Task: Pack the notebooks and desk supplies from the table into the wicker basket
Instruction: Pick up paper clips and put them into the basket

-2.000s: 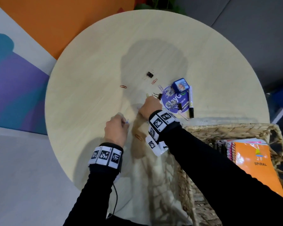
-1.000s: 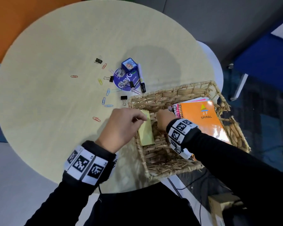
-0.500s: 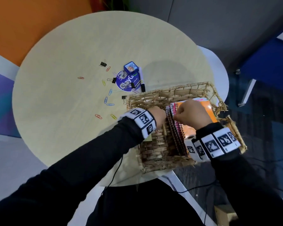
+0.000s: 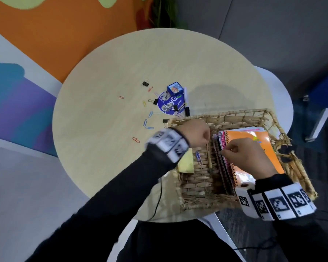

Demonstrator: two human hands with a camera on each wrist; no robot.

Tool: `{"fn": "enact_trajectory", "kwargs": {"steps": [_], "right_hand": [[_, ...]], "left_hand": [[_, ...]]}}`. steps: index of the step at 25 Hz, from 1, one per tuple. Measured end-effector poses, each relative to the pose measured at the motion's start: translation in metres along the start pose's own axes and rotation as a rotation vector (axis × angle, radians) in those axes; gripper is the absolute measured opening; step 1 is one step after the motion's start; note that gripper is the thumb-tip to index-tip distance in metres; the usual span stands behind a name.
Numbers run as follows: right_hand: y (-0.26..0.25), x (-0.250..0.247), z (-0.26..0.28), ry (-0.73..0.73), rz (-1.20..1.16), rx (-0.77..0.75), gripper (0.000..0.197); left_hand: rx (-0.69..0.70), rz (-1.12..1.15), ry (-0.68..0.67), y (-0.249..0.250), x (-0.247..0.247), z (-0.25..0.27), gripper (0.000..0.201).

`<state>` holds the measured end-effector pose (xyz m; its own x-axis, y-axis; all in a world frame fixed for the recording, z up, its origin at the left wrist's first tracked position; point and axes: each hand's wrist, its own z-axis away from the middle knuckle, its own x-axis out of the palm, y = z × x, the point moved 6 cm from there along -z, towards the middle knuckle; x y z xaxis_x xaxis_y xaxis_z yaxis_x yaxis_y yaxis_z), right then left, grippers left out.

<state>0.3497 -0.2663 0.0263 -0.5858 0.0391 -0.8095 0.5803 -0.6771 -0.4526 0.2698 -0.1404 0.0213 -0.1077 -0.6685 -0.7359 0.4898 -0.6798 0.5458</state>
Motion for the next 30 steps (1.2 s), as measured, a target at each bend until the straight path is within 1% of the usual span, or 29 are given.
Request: {"fn": "enact_trajectory", "kwargs": {"steps": [1,2,3,4,5,6,7,8,10,11,14,17,18,19,20,21,22,23,25,27,28,30], "right_hand": [[-0.008,-0.006,0.0,0.033,-0.047,-0.03,0.016],[-0.019,-0.013,0.0,0.066,-0.106,-0.056,0.015],[-0.032,-0.017,-0.003,0.085,-0.191,-0.075,0.014],[-0.045,-0.021,-0.007,0.086,-0.305,-0.083,0.013],[-0.061,-0.023,-0.013,0.075,-0.422,-0.085,0.012],[-0.078,-0.023,-0.021,0.064,-0.518,-0.086,0.011],[-0.095,-0.023,-0.028,0.06,-0.577,-0.097,0.01],[-0.113,-0.02,-0.036,0.054,-0.589,-0.118,0.01],[-0.149,-0.011,-0.051,0.037,-0.556,-0.168,0.01],[-0.165,-0.003,-0.059,0.023,-0.539,-0.184,0.01],[-0.204,0.026,-0.079,-0.05,-0.537,-0.205,0.011],[-0.237,0.059,-0.104,-0.127,-0.478,-0.208,0.012],[-0.247,0.071,-0.117,-0.148,-0.441,-0.205,0.013],[-0.256,0.083,-0.13,-0.159,-0.403,-0.201,0.015],[-0.266,0.095,-0.147,-0.157,-0.362,-0.204,0.016],[-0.275,0.107,-0.164,-0.148,-0.306,-0.209,0.017],[-0.283,0.118,-0.181,-0.132,-0.233,-0.217,0.016],[-0.291,0.129,-0.197,-0.117,-0.156,-0.221,0.015],[-0.3,0.15,-0.222,-0.09,-0.062,-0.215,0.02],[-0.303,0.168,-0.242,-0.068,-0.024,-0.209,0.025],[-0.303,0.176,-0.25,-0.054,-0.002,-0.214,0.025],[-0.305,0.188,-0.261,-0.034,0.036,-0.234,0.023]], "left_hand": [[-0.002,0.154,0.139,-0.018,-0.016,0.012,0.02],[-0.05,0.234,0.336,-0.049,-0.03,0.029,0.016],[-0.133,0.3,0.5,-0.09,-0.039,0.048,0.014],[-0.226,0.315,0.583,-0.128,-0.038,0.064,0.013],[-0.301,0.307,0.606,-0.16,-0.031,0.074,0.013],[-0.347,0.285,0.583,-0.184,-0.022,0.08,0.012],[-0.353,0.262,0.541,-0.202,-0.012,0.081,0.01],[-0.351,0.262,0.502,-0.218,-0.003,0.078,0.01],[-0.306,0.25,0.449,-0.236,0.006,0.071,0.019],[-0.282,0.216,0.421,-0.241,0.009,0.067,0.019],[-0.23,0.127,0.349,-0.243,0.01,0.055,0.01],[-0.212,0.135,0.274,-0.245,0.01,0.046,0.007],[-0.22,0.157,0.219,-0.248,0.013,0.043,0.011],[-0.221,0.178,0.175,-0.249,0.017,0.041,0.019],[-0.227,0.17,0.145,-0.252,0.018,0.04,0.024],[-0.225,0.138,0.139,-0.253,0.017,0.039,0.024],[-0.212,0.109,0.154,-0.251,0.015,0.041,0.022],[-0.202,0.121,0.199,-0.251,0.01,0.045,0.021],[-0.201,0.21,0.365,-0.255,-0.003,0.06,0.018],[-0.22,0.314,0.523,-0.268,-0.016,0.076,0.01],[-0.243,0.348,0.564,-0.277,-0.02,0.083,0.01],[-0.305,0.365,0.594,-0.291,-0.027,0.098,0.014]]}}
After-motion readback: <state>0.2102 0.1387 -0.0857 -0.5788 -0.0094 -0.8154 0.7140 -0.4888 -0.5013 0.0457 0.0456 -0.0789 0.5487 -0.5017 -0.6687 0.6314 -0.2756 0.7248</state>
